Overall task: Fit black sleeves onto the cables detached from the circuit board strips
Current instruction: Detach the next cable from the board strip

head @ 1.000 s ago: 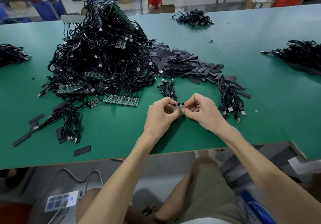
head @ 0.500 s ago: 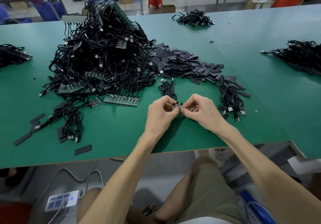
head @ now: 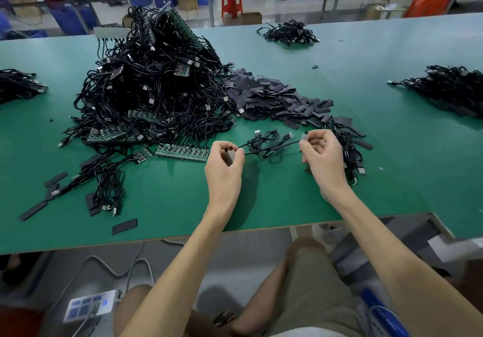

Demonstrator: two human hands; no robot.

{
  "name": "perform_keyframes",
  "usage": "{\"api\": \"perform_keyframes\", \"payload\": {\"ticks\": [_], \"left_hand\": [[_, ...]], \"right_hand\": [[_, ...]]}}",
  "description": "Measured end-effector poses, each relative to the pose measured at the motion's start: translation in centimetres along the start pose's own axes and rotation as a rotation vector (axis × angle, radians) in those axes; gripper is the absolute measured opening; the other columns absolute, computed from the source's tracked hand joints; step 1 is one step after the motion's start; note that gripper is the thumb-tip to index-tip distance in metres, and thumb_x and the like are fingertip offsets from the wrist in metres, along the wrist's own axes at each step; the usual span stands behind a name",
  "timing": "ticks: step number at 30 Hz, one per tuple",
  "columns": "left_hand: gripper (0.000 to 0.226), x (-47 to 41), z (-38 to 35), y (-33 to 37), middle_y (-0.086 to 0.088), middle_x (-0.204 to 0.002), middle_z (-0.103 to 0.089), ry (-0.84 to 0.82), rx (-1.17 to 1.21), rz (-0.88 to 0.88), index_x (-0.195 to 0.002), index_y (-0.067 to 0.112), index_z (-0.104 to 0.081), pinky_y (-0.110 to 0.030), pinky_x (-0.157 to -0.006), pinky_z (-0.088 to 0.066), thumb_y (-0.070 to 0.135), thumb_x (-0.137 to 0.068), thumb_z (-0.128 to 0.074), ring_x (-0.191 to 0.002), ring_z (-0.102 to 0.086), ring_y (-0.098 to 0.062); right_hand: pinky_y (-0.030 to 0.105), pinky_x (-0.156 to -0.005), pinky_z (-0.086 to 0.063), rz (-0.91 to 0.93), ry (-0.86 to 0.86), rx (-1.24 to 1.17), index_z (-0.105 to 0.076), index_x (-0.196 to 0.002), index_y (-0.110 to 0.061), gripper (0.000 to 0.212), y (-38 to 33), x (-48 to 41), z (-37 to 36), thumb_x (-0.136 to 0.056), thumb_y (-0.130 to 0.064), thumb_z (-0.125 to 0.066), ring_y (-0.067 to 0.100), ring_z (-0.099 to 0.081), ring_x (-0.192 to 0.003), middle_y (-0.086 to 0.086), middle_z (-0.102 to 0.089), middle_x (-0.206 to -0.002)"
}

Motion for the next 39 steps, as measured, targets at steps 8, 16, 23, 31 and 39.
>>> {"api": "perform_keyframes", "payload": {"ticks": [8, 16, 23, 31, 39], "left_hand": [[0.008, 0.1, -0.3, 0.6, 0.000, -0.085, -0.050, -0.067, -0.214, -0.065, -0.102, 0.023, -0.062, -0.027, -0.077, -0.039, 0.016, -0.098, -0.063, -0.085, -0.045, -0.012], [0.002, 0.8, -1.8, 1.3, 0.005, -0.100, -0.063, -0.139, -0.592, -0.172, -0.100, 0.023, -0.065, -0.031, -0.088, -0.025, 0.022, -0.100, -0.063, -0.097, -0.056, -0.017], [0.007, 0.7, -2.5, 1.3, 0.010, -0.076, -0.066, -0.290, -0.162, -0.090, -0.091, 0.022, -0.068, -0.013, -0.067, -0.044, 0.020, -0.097, -0.068, -0.067, -0.058, -0.003], [0.009, 0.0, -0.5, 0.4, -0.005, -0.070, -0.069, -0.075, 0.024, -0.001, -0.093, 0.016, -0.069, -0.024, -0.065, -0.049, 0.024, -0.097, -0.068, -0.058, -0.061, -0.008], [0.009, -0.1, 0.1, 0.1, -0.025, -0.071, -0.062, -0.002, 0.011, 0.012, -0.088, 0.021, -0.070, -0.011, -0.051, -0.039, 0.027, -0.095, -0.071, -0.049, -0.050, -0.007]], "right_hand": [[0.020, -0.058, -0.048, 0.017, -0.018, 0.007, -0.055, -0.098, -0.024, 0.011, -0.1, 0.1, -0.2, -0.095, -0.016, -0.064, 0.013, -0.054, -0.069, -0.001, -0.058, -0.087], [0.022, -0.061, -0.052, -0.023, -0.067, -0.047, -0.060, -0.104, -0.023, 0.018, -0.1, 0.2, -0.5, -0.094, -0.012, -0.070, 0.014, -0.057, -0.078, -0.001, -0.061, -0.094], [0.019, -0.062, -0.050, 0.017, -0.213, -0.015, -0.074, -0.096, -0.021, 0.011, -0.5, 0.6, -1.6, -0.094, -0.010, -0.073, 0.006, -0.058, -0.070, -0.006, -0.064, -0.084], [0.024, -0.064, -0.055, 0.040, -0.364, -0.065, -0.069, -0.096, -0.008, 0.009, -1.4, 1.2, -2.8, -0.098, -0.001, -0.063, 0.018, -0.073, -0.077, 0.013, -0.074, -0.092], [0.025, -0.062, -0.052, -0.007, -0.411, -0.171, -0.066, -0.103, 0.001, 0.011, -1.3, 1.2, -2.5, -0.098, -0.009, -0.063, 0.024, -0.069, -0.071, 0.008, -0.072, -0.086]]}}
Point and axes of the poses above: each hand's wrist, its own x-axis away from the middle knuckle, its own z-axis out of the back of the hand, y = z × x, the point moved 7 cm from there along -x, towards the middle knuckle
